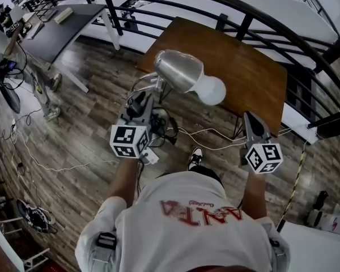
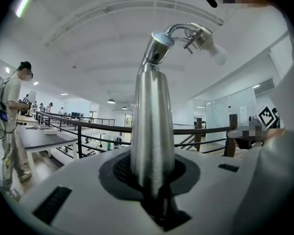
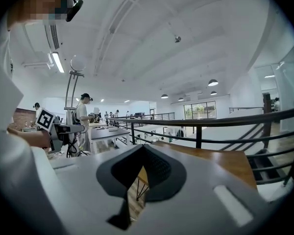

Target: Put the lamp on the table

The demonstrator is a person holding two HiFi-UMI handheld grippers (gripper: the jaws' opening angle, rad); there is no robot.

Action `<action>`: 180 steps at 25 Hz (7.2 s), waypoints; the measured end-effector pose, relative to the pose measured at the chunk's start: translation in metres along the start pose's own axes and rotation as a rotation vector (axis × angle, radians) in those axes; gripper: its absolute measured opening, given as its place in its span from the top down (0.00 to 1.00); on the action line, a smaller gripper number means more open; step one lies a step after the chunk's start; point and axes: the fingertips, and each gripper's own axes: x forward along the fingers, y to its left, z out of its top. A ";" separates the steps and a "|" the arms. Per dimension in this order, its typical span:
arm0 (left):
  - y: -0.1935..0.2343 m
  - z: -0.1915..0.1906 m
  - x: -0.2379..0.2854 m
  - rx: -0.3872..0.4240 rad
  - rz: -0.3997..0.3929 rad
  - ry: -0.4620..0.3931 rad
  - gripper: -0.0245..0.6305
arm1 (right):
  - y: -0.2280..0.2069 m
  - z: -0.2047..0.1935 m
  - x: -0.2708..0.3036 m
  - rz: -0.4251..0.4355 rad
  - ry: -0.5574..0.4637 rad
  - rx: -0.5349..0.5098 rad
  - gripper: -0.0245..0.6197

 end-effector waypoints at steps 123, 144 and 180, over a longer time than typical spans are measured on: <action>0.178 -0.103 0.764 0.088 -0.237 0.153 0.70 | -0.197 -0.022 0.450 -0.133 0.339 0.167 0.96; 0.073 -0.027 0.523 0.005 -0.251 0.057 0.74 | -0.191 0.006 0.322 0.016 0.167 0.186 0.96; -0.089 0.092 0.344 0.000 -0.303 -0.064 0.95 | -0.206 0.085 0.199 0.033 -0.084 0.046 0.96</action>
